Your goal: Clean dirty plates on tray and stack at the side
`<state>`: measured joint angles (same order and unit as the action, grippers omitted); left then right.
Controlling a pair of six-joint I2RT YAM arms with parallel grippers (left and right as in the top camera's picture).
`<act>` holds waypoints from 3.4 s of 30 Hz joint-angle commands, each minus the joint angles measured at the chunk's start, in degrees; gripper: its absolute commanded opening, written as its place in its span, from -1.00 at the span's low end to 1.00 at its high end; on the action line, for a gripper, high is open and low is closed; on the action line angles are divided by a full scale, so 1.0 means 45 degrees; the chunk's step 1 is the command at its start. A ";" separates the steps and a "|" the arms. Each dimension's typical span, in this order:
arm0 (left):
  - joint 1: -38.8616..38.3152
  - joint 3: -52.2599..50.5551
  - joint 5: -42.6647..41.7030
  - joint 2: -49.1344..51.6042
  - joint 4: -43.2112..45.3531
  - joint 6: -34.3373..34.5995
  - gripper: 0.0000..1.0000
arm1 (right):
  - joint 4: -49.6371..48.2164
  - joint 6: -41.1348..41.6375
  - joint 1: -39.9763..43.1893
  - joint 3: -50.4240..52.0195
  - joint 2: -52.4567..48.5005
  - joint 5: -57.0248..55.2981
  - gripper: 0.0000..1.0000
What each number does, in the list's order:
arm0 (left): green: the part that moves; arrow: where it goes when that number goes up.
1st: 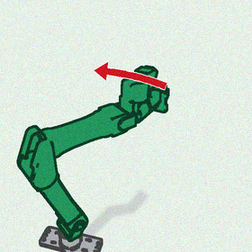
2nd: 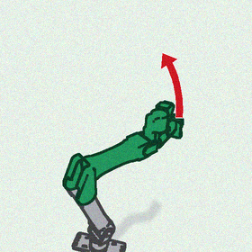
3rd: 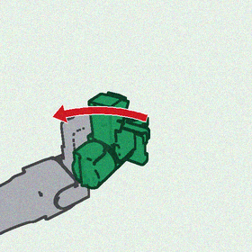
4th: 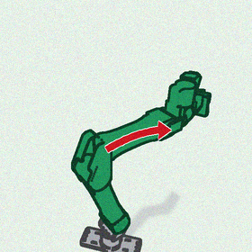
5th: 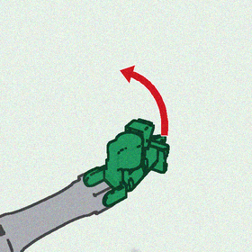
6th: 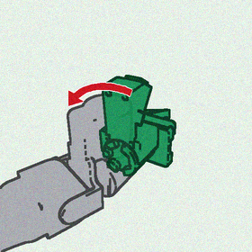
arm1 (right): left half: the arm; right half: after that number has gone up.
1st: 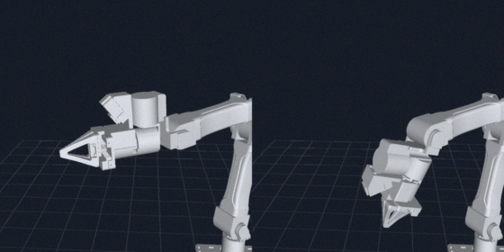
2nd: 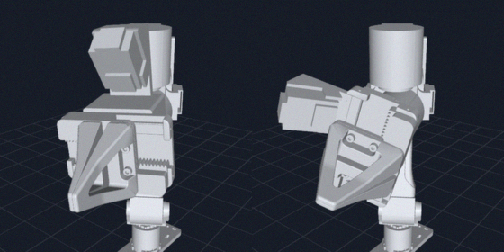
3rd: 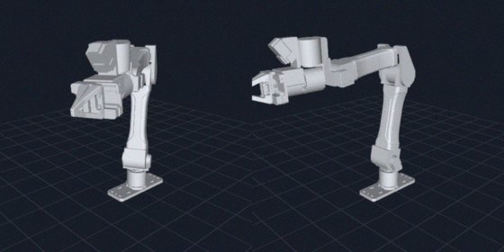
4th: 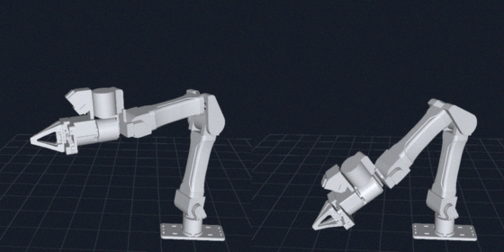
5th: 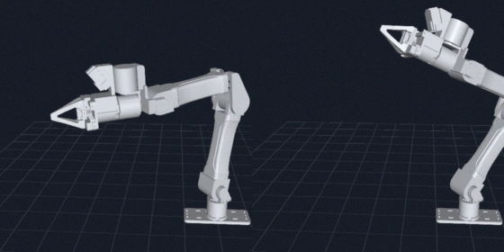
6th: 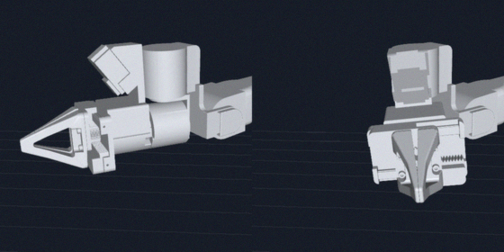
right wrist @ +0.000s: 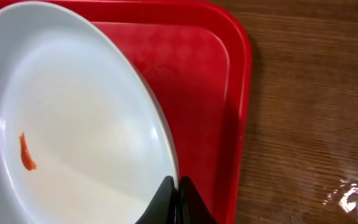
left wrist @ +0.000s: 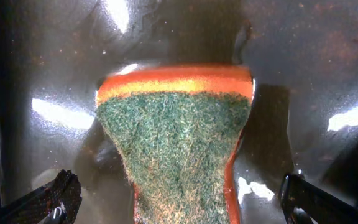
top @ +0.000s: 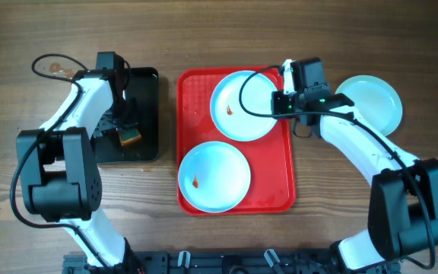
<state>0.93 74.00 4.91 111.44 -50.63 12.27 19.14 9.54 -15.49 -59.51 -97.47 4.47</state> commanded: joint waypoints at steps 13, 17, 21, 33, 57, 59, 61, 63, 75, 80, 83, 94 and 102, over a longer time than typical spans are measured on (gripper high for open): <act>0.0107 -0.0019 0.0121 -0.0146 0.0024 -0.0063 1.00 | 0.1345 0.0525 -0.0107 -0.0170 0.0044 0.2749 -0.34; 0.0107 -0.0019 0.0121 -0.0146 0.0024 -0.0063 1.00 | 0.3458 -0.0758 -0.0330 -0.0068 0.0044 0.5799 -0.40; 0.0107 -0.0019 0.0121 -0.0146 0.0024 -0.0063 1.00 | 0.5251 -0.0738 -0.1491 0.0379 0.0044 0.4663 -0.38; 0.0107 -0.0019 0.0121 -0.0146 0.0024 -0.0063 1.00 | 0.4979 0.1321 -0.4104 0.1656 0.0044 0.0520 -0.84; 0.0107 -0.0019 0.0131 -0.0146 0.0034 -0.0068 1.00 | 0.1826 0.0277 -0.1093 -0.0272 0.0729 0.1545 -0.15; 0.0107 -0.0019 0.0219 -0.0146 0.0073 -0.0063 1.00 | 0.1593 0.0233 -0.0452 -0.0272 0.0709 0.2254 -0.15; 0.0107 -0.0019 0.0219 -0.0146 0.0073 -0.0063 1.00 | 0.1889 0.0253 0.0146 -0.0277 0.0709 0.2429 -0.17; 0.0107 -0.0019 0.0146 -0.0146 0.0146 0.0073 1.00 | 0.2735 0.0209 0.0680 -0.0272 0.0709 0.2613 -0.17; 0.0957 -0.0019 -0.2982 -0.0262 -0.0865 0.1763 -0.78 | 0.3036 0.0248 0.0801 -0.0272 0.0709 0.2705 -0.15; 0.1156 0.0189 -0.2259 -0.0335 -0.0573 0.1486 -0.92 | 0.2997 0.0248 0.0801 -0.0272 0.0709 0.2705 -0.15; 0.1156 0.1146 -0.2317 -0.0432 -0.1904 0.1263 0.25 | 0.2973 0.0253 0.0801 -0.0272 0.0709 0.2705 -0.15; 0.1103 -0.0899 -0.0801 -0.0403 0.1277 0.1681 -0.28 | 0.2948 0.0253 0.0801 -0.0272 0.0709 0.2701 -0.14; 0.1093 -0.0627 -0.4357 -0.0699 0.1010 -0.1316 -0.92 | 0.2905 0.0253 0.0801 -0.0272 0.0709 0.2705 -0.14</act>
<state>6.00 69.91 -3.27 109.89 -44.91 14.09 32.49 11.62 -11.79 -60.10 -94.80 15.46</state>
